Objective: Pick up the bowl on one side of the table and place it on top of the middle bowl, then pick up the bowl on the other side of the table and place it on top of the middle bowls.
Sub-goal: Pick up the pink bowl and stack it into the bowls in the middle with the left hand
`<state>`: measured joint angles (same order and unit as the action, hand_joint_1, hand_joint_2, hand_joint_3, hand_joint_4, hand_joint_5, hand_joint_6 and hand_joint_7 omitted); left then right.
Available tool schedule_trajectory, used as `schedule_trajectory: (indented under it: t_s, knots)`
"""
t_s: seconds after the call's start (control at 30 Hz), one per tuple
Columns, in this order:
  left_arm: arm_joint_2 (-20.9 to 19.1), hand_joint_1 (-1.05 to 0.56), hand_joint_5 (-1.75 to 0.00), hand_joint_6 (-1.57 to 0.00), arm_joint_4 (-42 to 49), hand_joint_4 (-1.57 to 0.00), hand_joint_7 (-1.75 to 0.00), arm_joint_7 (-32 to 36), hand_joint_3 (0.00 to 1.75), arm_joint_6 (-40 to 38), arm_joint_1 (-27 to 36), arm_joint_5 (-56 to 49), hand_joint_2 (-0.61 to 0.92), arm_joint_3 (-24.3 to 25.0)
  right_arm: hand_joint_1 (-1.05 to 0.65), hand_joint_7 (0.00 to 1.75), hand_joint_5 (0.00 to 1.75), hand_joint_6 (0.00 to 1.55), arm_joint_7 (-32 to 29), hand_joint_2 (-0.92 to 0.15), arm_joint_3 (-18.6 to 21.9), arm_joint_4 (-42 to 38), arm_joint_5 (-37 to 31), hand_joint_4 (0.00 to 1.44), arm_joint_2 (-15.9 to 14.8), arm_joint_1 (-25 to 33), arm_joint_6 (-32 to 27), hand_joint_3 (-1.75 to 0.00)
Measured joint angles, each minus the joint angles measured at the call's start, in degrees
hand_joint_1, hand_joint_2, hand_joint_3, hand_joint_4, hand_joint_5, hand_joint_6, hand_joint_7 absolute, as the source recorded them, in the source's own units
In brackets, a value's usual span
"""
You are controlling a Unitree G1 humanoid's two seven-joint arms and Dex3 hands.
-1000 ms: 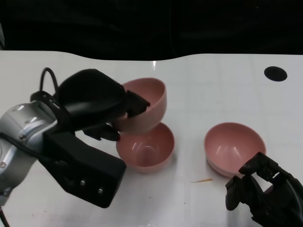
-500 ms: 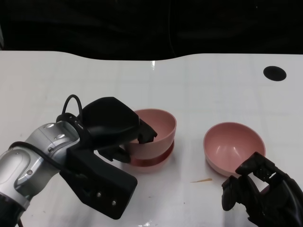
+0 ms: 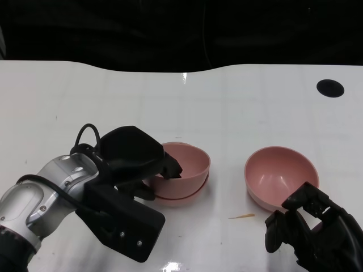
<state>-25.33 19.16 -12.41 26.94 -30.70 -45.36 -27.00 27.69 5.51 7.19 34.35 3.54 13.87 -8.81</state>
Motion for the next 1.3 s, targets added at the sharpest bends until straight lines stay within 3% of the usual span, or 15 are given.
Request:
schedule_trajectory:
  t_s: [0.5,0.7,0.77,1.07,1.3]
  knots:
    - [0.53,-0.26,-0.15,-1.06,1.77,-1.19,-0.06,1.88,0.27,1.81,-0.05,-0.58,0.92,-0.14,-0.10,1.26,1.65,0.85,0.70,-0.59,-0.03,-0.71,-0.08,0.84,0.01,-0.02,1.31,-1.01]
    - [0.99,-0.27,-0.10,-1.03,3.11,-1.13,-0.03,3.38,0.27,2.38,-0.06,-1.11,0.92,-0.27,-0.11,1.25,1.66,0.86,1.10,-0.59,-0.01,-1.56,-0.05,0.84,0.02,-0.08,1.68,-1.00]
    - [0.99,-0.27,-0.15,-1.11,3.54,-1.21,-0.07,4.57,0.26,2.41,-0.07,-1.56,0.92,-0.55,-0.11,1.25,1.66,0.87,1.15,-0.59,-0.01,-1.70,-0.05,0.84,0.04,-0.09,1.88,-0.99]
    - [1.01,-0.27,-0.11,-1.02,6.42,-1.16,-0.01,14.54,0.15,2.91,-0.10,-6.18,0.92,-1.88,-0.10,1.23,1.64,0.88,1.04,-0.60,0.01,-1.64,-0.03,0.85,0.02,-0.10,1.64,-0.99]
    - [1.01,-0.27,-0.07,-1.03,6.42,-1.14,-0.01,15.48,0.11,1.69,-0.31,-8.07,0.92,-2.56,-0.09,1.26,1.65,0.87,1.04,-0.60,0.01,-1.63,-0.03,0.85,0.00,-0.09,1.58,-1.00]
